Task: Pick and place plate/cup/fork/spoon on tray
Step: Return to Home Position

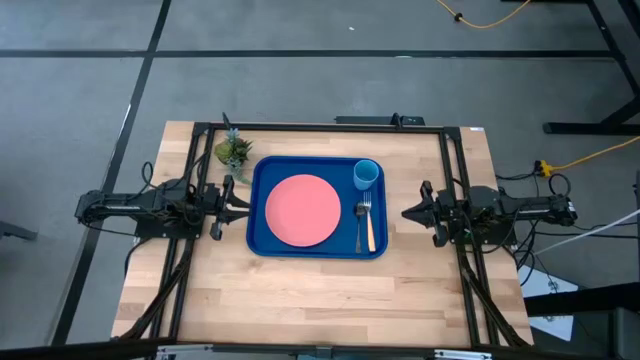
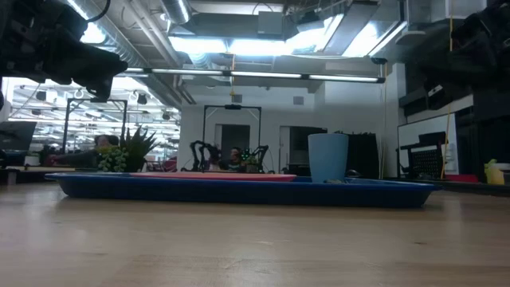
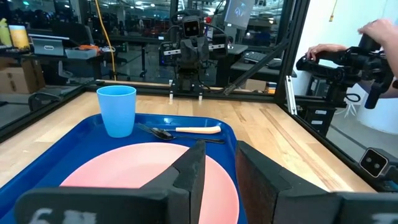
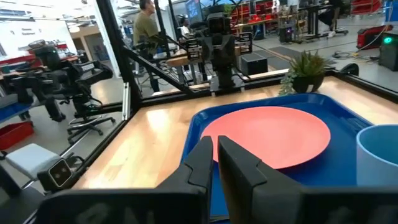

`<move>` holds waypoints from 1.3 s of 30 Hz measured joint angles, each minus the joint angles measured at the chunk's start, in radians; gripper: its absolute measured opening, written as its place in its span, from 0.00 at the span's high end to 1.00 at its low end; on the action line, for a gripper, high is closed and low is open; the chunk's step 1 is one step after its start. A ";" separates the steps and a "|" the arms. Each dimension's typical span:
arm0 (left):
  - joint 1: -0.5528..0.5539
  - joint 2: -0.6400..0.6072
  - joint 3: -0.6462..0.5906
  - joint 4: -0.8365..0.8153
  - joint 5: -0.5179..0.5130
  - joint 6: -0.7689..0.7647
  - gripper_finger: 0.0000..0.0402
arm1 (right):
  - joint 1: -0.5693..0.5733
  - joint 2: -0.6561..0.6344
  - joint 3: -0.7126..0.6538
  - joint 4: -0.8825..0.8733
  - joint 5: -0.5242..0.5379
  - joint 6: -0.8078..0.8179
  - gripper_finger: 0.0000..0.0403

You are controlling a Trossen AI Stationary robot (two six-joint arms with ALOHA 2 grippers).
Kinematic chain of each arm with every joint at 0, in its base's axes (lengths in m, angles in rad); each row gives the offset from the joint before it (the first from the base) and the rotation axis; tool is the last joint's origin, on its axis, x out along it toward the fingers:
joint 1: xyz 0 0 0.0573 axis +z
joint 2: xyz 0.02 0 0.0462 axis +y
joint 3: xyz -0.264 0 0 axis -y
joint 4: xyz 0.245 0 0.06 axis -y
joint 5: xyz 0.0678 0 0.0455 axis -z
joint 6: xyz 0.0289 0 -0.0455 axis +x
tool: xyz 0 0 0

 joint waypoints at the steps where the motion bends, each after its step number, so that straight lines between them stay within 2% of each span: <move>1: 0.000 0.000 0.000 0.000 0.000 0.000 0.80 | 0.000 0.000 0.000 0.000 -0.001 0.000 0.93; 25: 0.000 0.000 0.000 -0.006 -0.003 0.000 0.80 | -0.004 0.000 0.000 0.011 0.000 -0.003 0.93; 32: 0.001 0.032 0.001 -0.026 -0.091 0.000 0.80 | -0.031 0.000 0.000 0.011 0.000 -0.003 0.93; 39: 0.027 0.057 0.001 -0.028 -0.092 0.000 0.80 | -0.056 0.000 0.000 0.011 0.001 -0.003 0.93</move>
